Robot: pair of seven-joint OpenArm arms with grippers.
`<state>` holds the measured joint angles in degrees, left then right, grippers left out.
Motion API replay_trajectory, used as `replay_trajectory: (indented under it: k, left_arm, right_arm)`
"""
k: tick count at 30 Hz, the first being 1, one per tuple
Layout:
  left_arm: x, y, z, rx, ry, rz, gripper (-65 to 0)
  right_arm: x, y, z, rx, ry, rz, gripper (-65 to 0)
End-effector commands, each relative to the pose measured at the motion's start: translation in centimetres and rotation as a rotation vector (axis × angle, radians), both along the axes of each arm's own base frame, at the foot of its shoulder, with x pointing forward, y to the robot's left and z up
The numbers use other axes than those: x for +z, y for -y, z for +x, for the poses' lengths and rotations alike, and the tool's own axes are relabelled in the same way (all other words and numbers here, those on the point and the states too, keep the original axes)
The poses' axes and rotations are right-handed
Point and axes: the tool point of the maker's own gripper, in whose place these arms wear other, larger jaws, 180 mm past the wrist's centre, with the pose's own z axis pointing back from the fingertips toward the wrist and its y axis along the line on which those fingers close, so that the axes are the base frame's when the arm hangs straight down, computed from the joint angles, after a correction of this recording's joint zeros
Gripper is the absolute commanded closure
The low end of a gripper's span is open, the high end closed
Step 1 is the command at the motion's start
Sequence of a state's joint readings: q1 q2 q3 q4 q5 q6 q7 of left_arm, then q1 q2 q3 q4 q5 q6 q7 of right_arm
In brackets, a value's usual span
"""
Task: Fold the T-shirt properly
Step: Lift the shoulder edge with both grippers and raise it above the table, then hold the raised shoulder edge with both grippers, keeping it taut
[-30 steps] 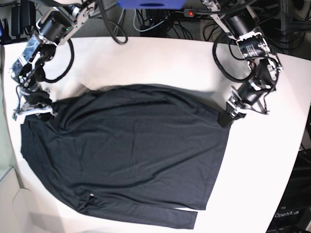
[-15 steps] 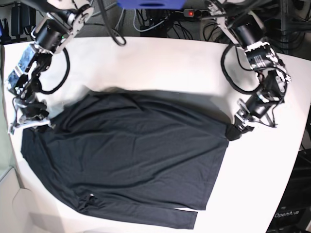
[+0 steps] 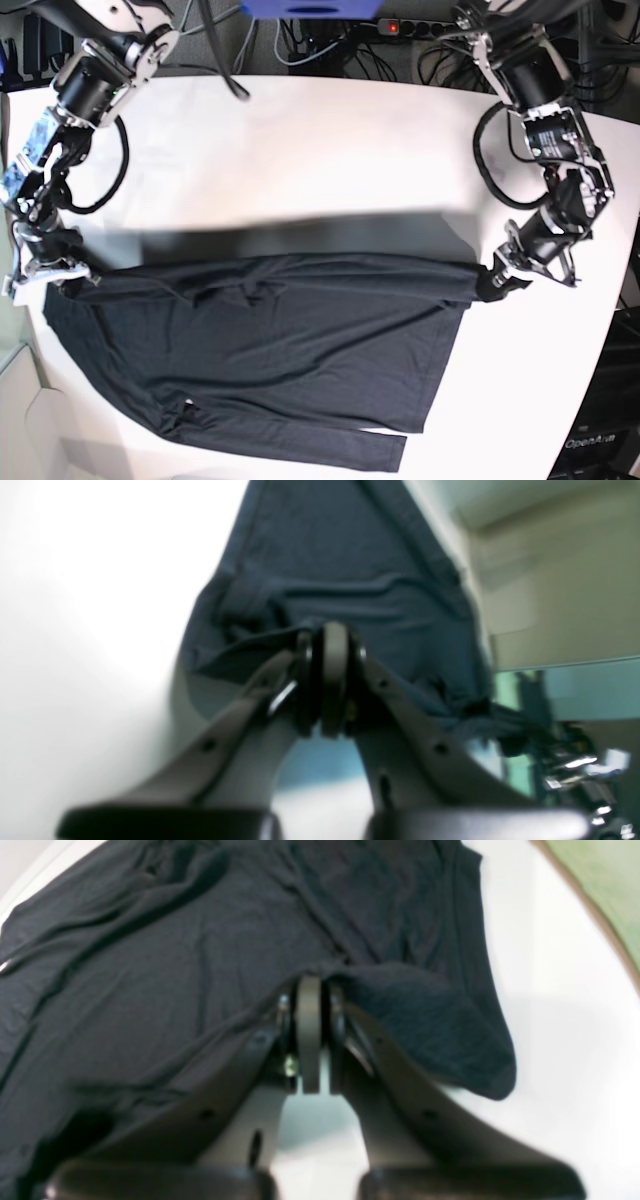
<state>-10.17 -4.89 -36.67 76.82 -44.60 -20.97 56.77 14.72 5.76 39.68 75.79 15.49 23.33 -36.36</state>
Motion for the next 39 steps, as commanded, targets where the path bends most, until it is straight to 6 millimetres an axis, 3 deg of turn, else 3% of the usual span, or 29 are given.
replay_trajectory:
  k: [1,7,15,19,28,31,39]
  left_arm:
    - [1.8,-0.8,1.0,0.018,0.060,0.015,0.0]
    - [1.8,-1.3,1.7,0.018,0.045,0.092,0.0]
    - [3.5,-1.8,3.5,0.023,0.068,0.157,0.0]
    - [4.2,-2.0,4.2,0.027,0.075,0.189,0.0]
    - [2.4,-1.8,5.6,0.023,0.022,0.164,0.0]
    - [2.4,-1.6,6.3,0.041,0.050,0.157,0.0]
    - [3.3,0.6,8.8,-0.019,0.112,0.214,0.0]
  right_arm:
    - [2.3,1.0,1.0,-0.005,0.068,-0.031,0.0]
    - [2.7,1.5,1.0,-0.009,0.072,-0.043,0.0]
    - [3.4,2.3,1.2,-0.014,0.078,-0.059,0.0]
    - [4.0,1.5,2.2,0.014,0.090,-0.067,0.0]
    - [4.9,-0.1,3.6,0.067,0.125,-0.099,0.0]
    - [4.1,-0.9,4.1,0.088,0.121,-0.089,0.0]
    - [2.3,1.2,5.5,0.055,0.100,-0.048,0.0]
